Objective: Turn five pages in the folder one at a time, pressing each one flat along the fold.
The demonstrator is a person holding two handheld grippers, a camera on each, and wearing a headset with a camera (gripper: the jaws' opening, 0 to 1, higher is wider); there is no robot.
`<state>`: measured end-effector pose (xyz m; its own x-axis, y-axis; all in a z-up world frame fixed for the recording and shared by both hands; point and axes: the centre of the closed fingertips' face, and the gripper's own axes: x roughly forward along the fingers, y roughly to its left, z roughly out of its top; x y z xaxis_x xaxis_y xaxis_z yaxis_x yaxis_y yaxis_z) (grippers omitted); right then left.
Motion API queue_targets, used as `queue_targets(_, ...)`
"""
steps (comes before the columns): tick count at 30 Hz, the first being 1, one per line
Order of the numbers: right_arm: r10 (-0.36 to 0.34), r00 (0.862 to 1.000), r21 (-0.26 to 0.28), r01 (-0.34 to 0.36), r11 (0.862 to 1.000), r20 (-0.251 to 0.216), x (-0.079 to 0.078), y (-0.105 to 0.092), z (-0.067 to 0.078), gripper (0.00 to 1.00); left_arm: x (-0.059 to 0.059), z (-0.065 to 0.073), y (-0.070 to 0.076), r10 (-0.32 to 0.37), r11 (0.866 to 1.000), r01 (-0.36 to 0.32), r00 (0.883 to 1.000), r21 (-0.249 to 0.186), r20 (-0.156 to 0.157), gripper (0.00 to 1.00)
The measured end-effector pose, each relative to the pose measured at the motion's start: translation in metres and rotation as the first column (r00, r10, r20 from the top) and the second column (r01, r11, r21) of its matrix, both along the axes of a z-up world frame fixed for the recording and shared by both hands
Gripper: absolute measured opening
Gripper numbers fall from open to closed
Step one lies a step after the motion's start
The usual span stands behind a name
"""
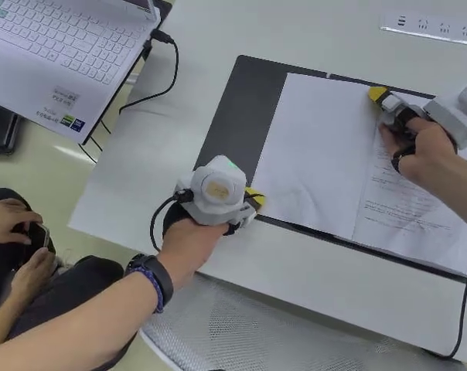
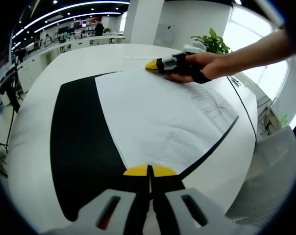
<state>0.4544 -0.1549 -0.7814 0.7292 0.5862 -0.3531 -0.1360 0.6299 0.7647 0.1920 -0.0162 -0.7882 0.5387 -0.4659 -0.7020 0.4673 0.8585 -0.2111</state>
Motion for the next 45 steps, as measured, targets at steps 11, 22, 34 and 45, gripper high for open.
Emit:
queue_targets(11, -0.011, 1.0, 0.012, 0.011, 1.0, 0.003, -0.001, -0.002, 0.0, 0.0, 0.0, 0.0, 0.0, 0.001, 1.0, -0.001, 1.0, -0.007, 0.001, 0.0)
queue_targets(22, 0.075, 0.997, -0.053, -0.073, 0.996, 0.033, -0.025, 0.001, 0.002, 0.0, 0.0, -0.001, 0.0, -0.009, 1.0, 0.009, 1.0, -0.009, -0.01, 0.0)
queue_targets(34, 0.143, 0.989, -0.08, -0.139, 0.987, 0.048, -0.075, 0.011, 0.021, 0.0, 0.001, -0.002, -0.001, -0.006, 1.0, 0.006, 1.0, -0.012, -0.009, 0.0)
queue_targets(45, 0.151, 0.988, -0.082, -0.147, 0.986, 0.038, -0.103, 0.011, 0.031, 0.0, 0.001, -0.002, -0.001, -0.016, 1.0, 0.016, 1.0, -0.008, 0.008, 0.0)
